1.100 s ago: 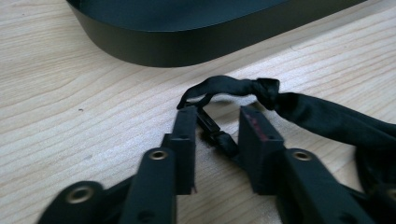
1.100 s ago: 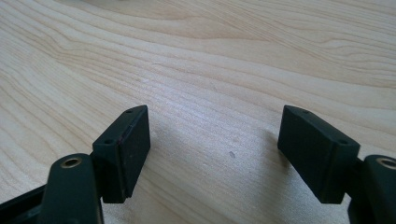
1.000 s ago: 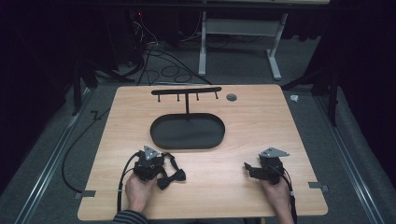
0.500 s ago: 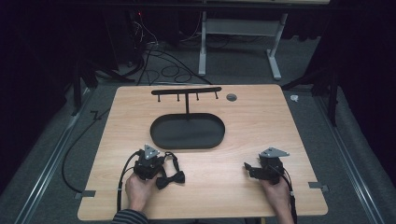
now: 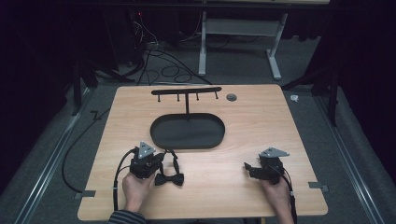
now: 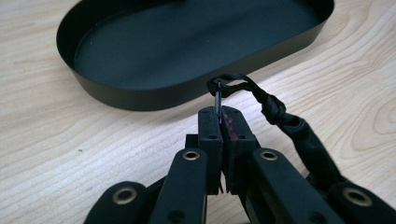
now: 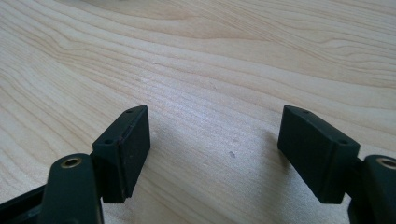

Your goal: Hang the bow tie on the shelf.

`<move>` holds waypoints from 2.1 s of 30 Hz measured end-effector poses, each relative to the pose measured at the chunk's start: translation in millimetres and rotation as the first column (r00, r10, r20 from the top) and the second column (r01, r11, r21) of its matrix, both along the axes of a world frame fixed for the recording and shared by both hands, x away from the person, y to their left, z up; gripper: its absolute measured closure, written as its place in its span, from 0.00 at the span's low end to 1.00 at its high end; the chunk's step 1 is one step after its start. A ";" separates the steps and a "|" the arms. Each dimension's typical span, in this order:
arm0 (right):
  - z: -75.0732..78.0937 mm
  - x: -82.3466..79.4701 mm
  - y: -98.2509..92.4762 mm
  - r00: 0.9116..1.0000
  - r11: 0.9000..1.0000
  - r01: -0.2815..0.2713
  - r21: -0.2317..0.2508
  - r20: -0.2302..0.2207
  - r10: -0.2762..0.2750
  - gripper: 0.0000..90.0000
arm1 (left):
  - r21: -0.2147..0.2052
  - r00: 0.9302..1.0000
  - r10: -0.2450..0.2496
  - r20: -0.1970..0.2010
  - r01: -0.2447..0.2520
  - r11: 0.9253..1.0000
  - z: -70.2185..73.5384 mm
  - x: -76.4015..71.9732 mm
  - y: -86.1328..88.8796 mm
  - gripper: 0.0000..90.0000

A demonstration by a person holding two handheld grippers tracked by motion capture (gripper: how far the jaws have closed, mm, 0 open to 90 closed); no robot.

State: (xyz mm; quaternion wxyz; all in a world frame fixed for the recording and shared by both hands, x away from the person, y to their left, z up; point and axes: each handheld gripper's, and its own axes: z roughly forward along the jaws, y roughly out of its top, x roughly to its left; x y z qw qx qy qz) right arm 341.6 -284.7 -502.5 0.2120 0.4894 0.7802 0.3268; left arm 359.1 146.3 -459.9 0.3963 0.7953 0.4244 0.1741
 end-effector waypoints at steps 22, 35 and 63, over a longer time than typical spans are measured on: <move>0.0 0.0 0.0 1.000 1.000 0.000 0.000 0.000 0.000 0.30 | -0.025 0.998 -0.025 0.060 0.027 0.999 29.5 -5.3 6.1 0.97; 0.0 0.0 -0.1 1.000 1.000 0.000 0.001 0.000 0.000 0.30 | -0.040 0.996 -0.032 0.082 0.036 0.999 44.2 -0.8 6.3 0.97; 0.0 0.0 -0.1 1.000 1.000 0.000 0.001 0.000 0.000 0.30 | -0.044 0.989 -0.051 0.141 0.058 0.997 79.3 21.6 -1.9 0.97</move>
